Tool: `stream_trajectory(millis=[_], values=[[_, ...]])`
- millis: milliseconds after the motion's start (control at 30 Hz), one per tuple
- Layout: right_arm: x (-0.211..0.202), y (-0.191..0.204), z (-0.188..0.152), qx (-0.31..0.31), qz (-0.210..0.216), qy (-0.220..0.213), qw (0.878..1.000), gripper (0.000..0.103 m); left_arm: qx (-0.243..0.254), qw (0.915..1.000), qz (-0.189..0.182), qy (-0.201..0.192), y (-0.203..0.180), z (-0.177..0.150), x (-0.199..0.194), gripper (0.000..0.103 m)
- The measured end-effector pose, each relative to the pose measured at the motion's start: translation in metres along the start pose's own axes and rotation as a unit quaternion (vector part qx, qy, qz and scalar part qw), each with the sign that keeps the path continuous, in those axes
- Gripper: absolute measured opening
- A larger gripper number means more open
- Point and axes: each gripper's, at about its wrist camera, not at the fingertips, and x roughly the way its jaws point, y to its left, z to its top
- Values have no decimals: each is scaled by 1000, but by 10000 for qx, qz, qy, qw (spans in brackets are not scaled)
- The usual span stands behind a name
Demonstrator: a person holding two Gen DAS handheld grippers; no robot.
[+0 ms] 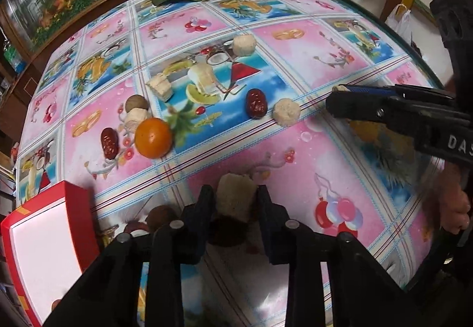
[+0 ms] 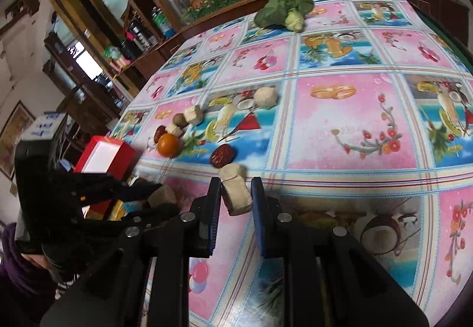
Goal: Organize fruits
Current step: 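Grasp a beige chunk with the left tool while the right tool grasps a white cube, then carry both pieces over the white tray and open both tools to drop them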
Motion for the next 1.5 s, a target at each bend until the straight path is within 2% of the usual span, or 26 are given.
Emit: stream_trajectory(millis=[200, 367, 500, 600, 733, 833, 933, 1100, 1267, 1500], values=[[0, -1, 1, 35, -45, -86, 9999, 22, -198, 9997, -1, -157, 2, -1, 0, 27], [2, -3, 0, 14, -255, -115, 9996, 22, -639, 9953, -10, -731, 8, -11, -31, 27], [3, -6, 1, 28, -403, -144, 9991, 22, -1100, 9845, 91, -1364, 23, -33, -77, 27], [2, -5, 0, 1, -456, -224, 9987, 22, -1386, 9761, 364, -1635, 43, -58, -105, 27], [3, 1, -1, 3, -400, -291, 9988, 22, -1829, 9645, 851, -1706, 74, -92, -127, 27], [4, 13, -2, 18, -211, -370, 9991, 22, -2182, 9556, 1073, -1663, 98, -119, -133, 26], [7, 37, -4, -54, 56, -486, 9988, 22, -2416, 9487, 1204, -1646, 114, -136, -136, 26], [17, 95, -13, -413, 640, -527, 9957, 22, -2558, 9431, 1315, -1667, 125, -154, -138, 27], [33, 169, -30, -1103, 1166, -212, 9868, 22, -2706, 9374, 1492, -1608, 139, -172, -139, 27], [54, 254, -65, -2046, 1668, 299, 9641, 22, -2921, 9319, 1666, -1362, 157, -199, -133, 27]])
